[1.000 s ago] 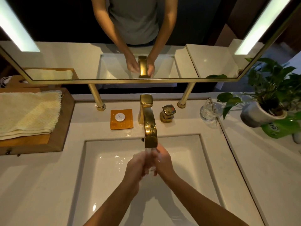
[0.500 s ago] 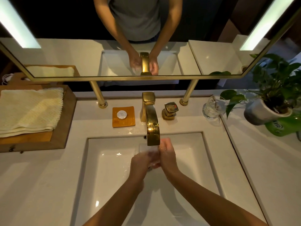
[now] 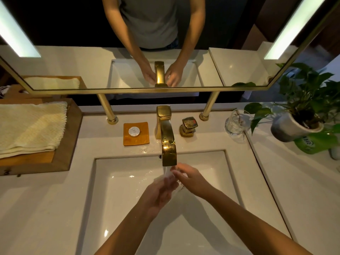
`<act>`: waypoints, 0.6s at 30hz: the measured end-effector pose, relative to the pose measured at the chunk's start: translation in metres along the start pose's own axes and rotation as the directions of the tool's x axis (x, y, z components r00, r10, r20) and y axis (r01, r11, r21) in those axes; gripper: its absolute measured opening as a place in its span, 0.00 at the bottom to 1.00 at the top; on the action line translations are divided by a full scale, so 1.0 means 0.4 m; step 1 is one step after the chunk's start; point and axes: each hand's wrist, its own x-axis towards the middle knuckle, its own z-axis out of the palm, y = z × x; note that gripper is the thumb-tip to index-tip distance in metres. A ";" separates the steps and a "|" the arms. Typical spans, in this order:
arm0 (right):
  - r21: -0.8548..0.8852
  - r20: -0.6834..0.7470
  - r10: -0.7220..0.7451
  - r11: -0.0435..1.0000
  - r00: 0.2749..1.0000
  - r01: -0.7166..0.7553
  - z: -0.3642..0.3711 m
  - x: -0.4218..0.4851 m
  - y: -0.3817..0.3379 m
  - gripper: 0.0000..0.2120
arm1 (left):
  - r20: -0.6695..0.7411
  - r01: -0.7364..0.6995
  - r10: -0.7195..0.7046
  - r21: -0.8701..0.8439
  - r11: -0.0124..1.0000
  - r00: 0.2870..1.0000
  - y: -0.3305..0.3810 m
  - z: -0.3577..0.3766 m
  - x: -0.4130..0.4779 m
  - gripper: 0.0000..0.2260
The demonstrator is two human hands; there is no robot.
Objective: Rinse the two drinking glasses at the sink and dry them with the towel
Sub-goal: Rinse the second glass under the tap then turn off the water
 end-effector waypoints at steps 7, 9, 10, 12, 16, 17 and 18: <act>-0.346 -0.317 -0.143 0.938 0.938 0.027 -0.171 0.113 -0.074 0.09 | -0.089 0.037 -0.046 -0.102 0.994 0.995 -0.013 -0.018 0.003 0.12; -0.455 -0.308 -0.175 0.891 0.935 0.017 -0.210 0.168 -0.098 0.13 | -0.091 0.047 -0.057 -0.108 0.993 0.994 -0.011 -0.010 0.009 0.11; -0.490 -0.276 -0.146 0.871 0.950 -0.009 -0.223 0.192 -0.104 0.17 | -0.089 0.065 -0.075 -0.114 0.991 0.993 -0.013 -0.011 0.016 0.13; -0.557 -0.188 -0.089 0.830 0.978 -0.032 -0.242 0.231 -0.111 0.22 | -0.071 0.115 -0.125 -0.138 0.984 0.990 -0.014 -0.011 0.025 0.19; -0.628 -0.114 -0.075 0.778 0.991 -0.014 -0.257 0.263 -0.109 0.25 | -0.012 0.167 -0.175 -0.236 0.957 0.985 -0.017 -0.015 0.030 0.21; -0.649 -0.118 -0.074 0.760 0.990 -0.020 -0.259 0.267 -0.107 0.25 | -0.011 0.168 -0.176 -0.244 0.955 0.984 -0.019 -0.014 0.029 0.21; -0.669 -0.123 -0.071 0.743 0.990 -0.030 -0.261 0.269 -0.106 0.25 | -0.016 0.166 -0.176 -0.252 0.953 0.984 -0.022 -0.015 0.032 0.21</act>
